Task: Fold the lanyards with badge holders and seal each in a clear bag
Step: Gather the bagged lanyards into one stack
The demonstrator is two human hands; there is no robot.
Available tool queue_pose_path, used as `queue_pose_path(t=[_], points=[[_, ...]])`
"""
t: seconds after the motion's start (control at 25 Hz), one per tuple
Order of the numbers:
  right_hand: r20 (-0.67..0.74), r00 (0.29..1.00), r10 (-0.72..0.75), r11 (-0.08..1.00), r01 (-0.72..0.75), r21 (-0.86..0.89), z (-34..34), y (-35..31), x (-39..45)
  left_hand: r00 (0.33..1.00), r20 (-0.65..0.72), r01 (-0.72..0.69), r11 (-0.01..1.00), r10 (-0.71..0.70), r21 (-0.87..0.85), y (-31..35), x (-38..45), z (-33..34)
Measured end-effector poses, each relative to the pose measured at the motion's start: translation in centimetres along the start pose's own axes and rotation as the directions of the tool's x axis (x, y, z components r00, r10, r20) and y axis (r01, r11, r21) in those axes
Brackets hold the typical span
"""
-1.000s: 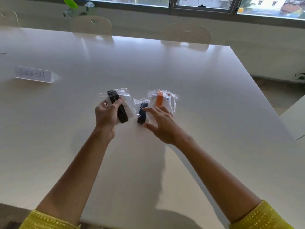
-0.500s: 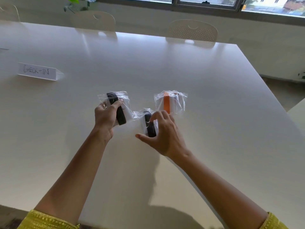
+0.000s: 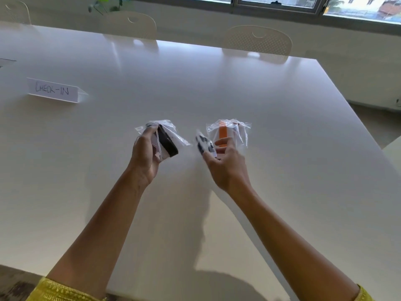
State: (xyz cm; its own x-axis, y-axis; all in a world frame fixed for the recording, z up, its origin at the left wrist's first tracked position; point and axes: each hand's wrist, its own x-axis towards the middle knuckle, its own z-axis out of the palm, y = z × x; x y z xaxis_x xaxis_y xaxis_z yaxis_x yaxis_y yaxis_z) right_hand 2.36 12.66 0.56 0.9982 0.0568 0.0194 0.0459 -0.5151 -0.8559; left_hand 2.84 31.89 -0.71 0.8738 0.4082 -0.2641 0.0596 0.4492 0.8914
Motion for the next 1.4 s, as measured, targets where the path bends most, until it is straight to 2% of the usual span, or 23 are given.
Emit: queue_pose_path(t=[0.12,0.2,0.28,0.36,0.44,0.48,0.6,0.68,0.76,0.84,0.88,0.96,1.04,1.24,1.4], points=[[-0.099,0.995,0.009,0.999,-0.005,0.041,-1.1,0.3,0.8,0.995,-0.093,-0.018,1.000,0.020,0.018,-0.3,-0.3,0.6],[-0.174,0.982,-0.074,0.992,0.091,0.093,-1.5,0.3,0.8,0.998,-0.056,0.006,0.999,-0.008,-0.041,-0.6,-0.6,0.9],[-0.225,0.942,-0.248,0.957,0.275,0.097,-1.1,-0.1,0.4,0.995,0.091,0.037,0.993,-0.027,-0.110,-0.8,-1.4,1.8],[-0.229,0.851,-0.473,0.871,0.491,0.025,0.2,-0.4,-0.4,0.951,0.308,0.049,0.991,-0.008,-0.126,-1.1,-2.5,3.0],[-0.130,0.791,-0.598,0.798,0.602,-0.010,2.0,-0.3,-1.4,0.887,0.461,0.052,0.994,-0.004,-0.092,-1.8,-3.4,4.2],[-0.045,0.794,-0.606,0.795,0.607,0.002,2.7,-0.2,-1.8,0.886,0.463,0.035,0.997,-0.001,-0.065,-2.1,-3.7,4.6],[0.162,0.767,-0.620,0.782,0.620,0.060,2.9,0.3,-1.9,0.951,0.311,-0.003,1.000,0.000,0.007,-2.6,-3.1,4.4],[0.155,0.737,-0.658,0.752,0.653,0.090,1.4,0.6,-0.8,0.976,0.215,0.041,0.998,-0.029,-0.053,-2.6,-2.6,4.0],[-0.006,0.828,-0.561,0.825,0.560,0.076,-0.3,1.0,1.3,0.986,0.156,0.071,0.993,-0.055,-0.096,-2.3,-2.3,3.7],[-0.142,0.931,-0.336,0.941,0.338,-0.009,-1.5,2.0,4.2,0.989,0.132,0.078,0.990,-0.063,-0.114,-2.1,-2.3,3.6],[-0.163,0.962,-0.220,0.973,0.206,-0.101,-1.9,2.6,5.6,0.989,0.133,0.079,0.990,-0.063,-0.116,-2.0,-2.4,3.6],[-0.160,0.987,-0.002,0.954,-0.046,-0.298,-2.2,3.6,7.6,0.987,0.150,0.079,0.990,-0.061,-0.119,-2.1,-2.3,3.4],[-0.172,0.979,0.111,0.897,-0.173,-0.408,-2.1,4.0,8.6,0.985,0.159,0.078,0.991,-0.060,-0.106,-2.2,-2.2,3.3],[-0.178,0.983,0.041,0.904,-0.112,-0.413,-1.5,3.7,9.6,0.988,0.139,0.076,0.995,-0.067,-0.063,-2.1,-1.9,3.0],[-0.142,0.989,0.027,0.977,-0.056,-0.204,-1.6,3.0,8.8,0.987,0.136,0.087,0.995,-0.081,-0.045,-2.0,-1.8,3.3]])
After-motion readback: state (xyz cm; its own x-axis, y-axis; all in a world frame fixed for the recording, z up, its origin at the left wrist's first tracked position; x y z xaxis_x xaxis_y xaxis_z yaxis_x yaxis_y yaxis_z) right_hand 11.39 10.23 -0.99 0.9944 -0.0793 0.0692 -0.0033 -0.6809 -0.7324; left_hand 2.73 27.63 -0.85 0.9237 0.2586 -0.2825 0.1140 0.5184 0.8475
